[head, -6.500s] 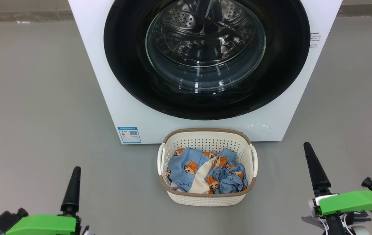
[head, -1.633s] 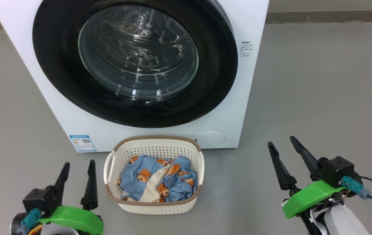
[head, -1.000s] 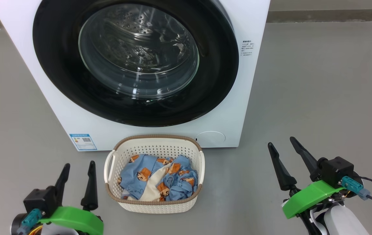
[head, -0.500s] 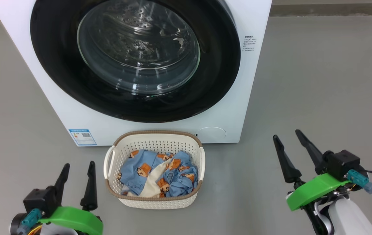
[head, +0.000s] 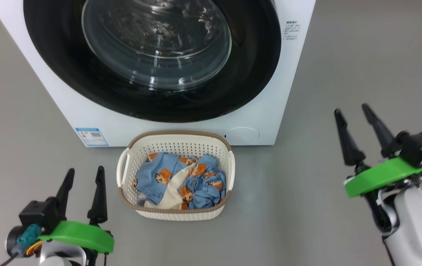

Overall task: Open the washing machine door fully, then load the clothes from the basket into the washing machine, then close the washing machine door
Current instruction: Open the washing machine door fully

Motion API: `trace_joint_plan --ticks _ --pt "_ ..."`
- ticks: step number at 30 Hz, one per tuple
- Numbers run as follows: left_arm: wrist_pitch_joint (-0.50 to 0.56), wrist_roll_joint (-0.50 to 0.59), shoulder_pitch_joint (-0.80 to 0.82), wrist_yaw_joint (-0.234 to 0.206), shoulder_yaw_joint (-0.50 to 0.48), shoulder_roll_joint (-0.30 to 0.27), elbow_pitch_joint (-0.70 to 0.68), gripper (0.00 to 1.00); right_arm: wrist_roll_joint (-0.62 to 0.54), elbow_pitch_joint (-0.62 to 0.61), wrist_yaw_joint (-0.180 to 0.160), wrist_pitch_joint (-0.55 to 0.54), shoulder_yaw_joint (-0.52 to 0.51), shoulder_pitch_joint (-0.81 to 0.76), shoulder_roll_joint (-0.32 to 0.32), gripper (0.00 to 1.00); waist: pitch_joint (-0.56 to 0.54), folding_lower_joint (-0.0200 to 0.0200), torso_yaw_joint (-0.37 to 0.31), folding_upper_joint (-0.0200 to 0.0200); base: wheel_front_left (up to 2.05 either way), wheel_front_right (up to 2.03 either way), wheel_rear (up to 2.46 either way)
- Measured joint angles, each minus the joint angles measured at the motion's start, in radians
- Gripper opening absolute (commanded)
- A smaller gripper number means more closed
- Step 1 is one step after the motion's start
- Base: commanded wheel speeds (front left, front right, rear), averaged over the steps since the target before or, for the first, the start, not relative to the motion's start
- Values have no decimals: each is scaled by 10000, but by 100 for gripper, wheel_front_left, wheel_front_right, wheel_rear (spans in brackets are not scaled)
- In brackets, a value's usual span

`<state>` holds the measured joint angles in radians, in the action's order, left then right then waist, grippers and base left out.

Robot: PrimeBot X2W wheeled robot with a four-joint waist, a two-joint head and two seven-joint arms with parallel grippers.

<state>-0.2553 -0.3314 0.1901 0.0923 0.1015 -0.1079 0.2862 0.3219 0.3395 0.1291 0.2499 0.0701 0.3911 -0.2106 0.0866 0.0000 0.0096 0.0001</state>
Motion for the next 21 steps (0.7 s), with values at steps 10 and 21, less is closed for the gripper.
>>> trace_joint_plan --ticks 10,21 --pt "0 -13 409 4 44 -40 -384 100 1306 372 0 44 -527 1518 -337 0 815 0 112 0 0 0 0" --pt "0 -38 762 63 44 -52 -690 100 4061 1070 0 -234 -132 3244 -1045 0 1665 0 196 0 0 0 0"
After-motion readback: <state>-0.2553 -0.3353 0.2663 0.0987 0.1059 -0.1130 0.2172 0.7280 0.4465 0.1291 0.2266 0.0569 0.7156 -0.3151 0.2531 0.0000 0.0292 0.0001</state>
